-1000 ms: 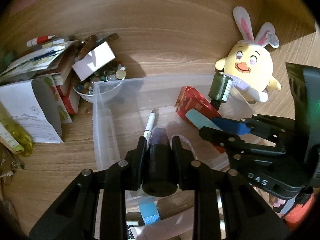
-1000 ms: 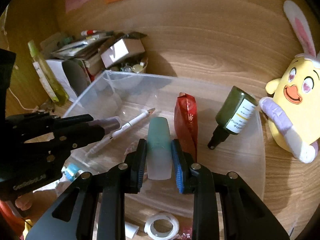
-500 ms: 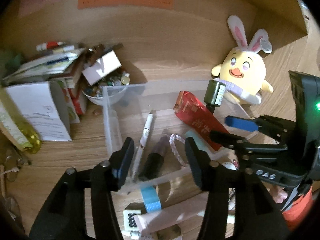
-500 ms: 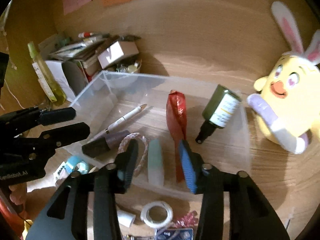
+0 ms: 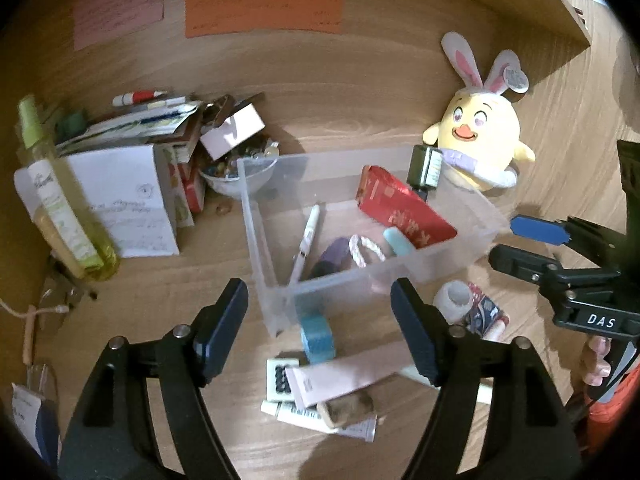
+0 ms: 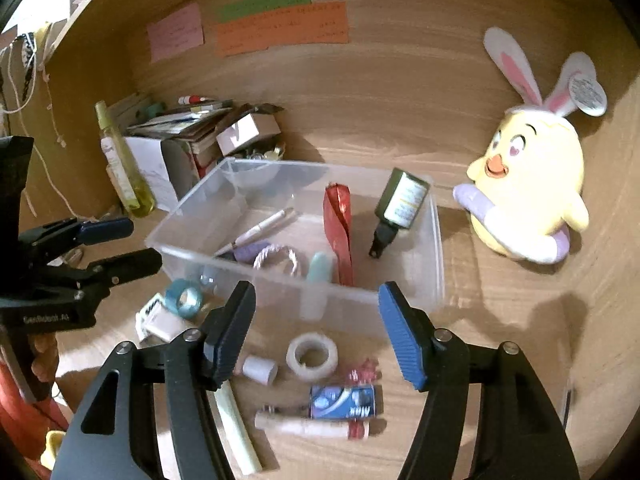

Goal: Organize objects
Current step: 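Lift both open tools out of the bin toward the tape rolls, then grasp the blue tape roll with the left tool while the right tool grasps the white tape roll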

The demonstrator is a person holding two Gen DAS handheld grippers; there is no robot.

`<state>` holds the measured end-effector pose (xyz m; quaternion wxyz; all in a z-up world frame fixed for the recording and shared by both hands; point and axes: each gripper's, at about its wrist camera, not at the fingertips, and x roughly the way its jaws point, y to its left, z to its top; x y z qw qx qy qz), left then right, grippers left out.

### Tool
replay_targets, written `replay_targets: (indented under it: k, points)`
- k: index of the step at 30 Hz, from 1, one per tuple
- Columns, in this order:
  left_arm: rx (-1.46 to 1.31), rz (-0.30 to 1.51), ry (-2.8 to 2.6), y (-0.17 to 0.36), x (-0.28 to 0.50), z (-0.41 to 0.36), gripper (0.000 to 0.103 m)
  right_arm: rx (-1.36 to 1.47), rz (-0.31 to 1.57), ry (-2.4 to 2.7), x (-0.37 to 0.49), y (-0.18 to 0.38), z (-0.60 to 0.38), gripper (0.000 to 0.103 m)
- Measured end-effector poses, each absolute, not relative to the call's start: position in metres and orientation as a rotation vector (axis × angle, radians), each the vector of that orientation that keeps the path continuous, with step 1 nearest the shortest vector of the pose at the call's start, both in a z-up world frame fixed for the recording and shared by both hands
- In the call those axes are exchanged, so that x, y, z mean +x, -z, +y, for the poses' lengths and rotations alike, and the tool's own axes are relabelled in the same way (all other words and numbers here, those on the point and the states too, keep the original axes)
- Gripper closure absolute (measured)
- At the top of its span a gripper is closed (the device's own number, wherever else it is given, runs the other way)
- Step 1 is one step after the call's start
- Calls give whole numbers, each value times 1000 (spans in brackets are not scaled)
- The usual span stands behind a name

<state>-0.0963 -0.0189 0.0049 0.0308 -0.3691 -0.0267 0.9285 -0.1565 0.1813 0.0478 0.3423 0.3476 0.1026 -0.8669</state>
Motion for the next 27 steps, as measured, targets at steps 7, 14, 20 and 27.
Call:
replay_targets:
  k: [7, 14, 20, 27]
  points:
    - [-1207, -62, -2858, 20, -86, -19, 29, 964, 280, 2245, -152, -23, 188, 43]
    - [-1292, -75, -2805, 44, -95, -16, 49, 1050, 283, 2215, -160, 6, 183, 43]
    - [-1314, -128, -2776, 52, -105, -17, 60, 1079, 292, 2200, -165, 17, 177, 43]
    - [-1329, -174, -2756, 60, -111, -19, 81, 1081, 325, 2189, -167, 24, 169, 64]
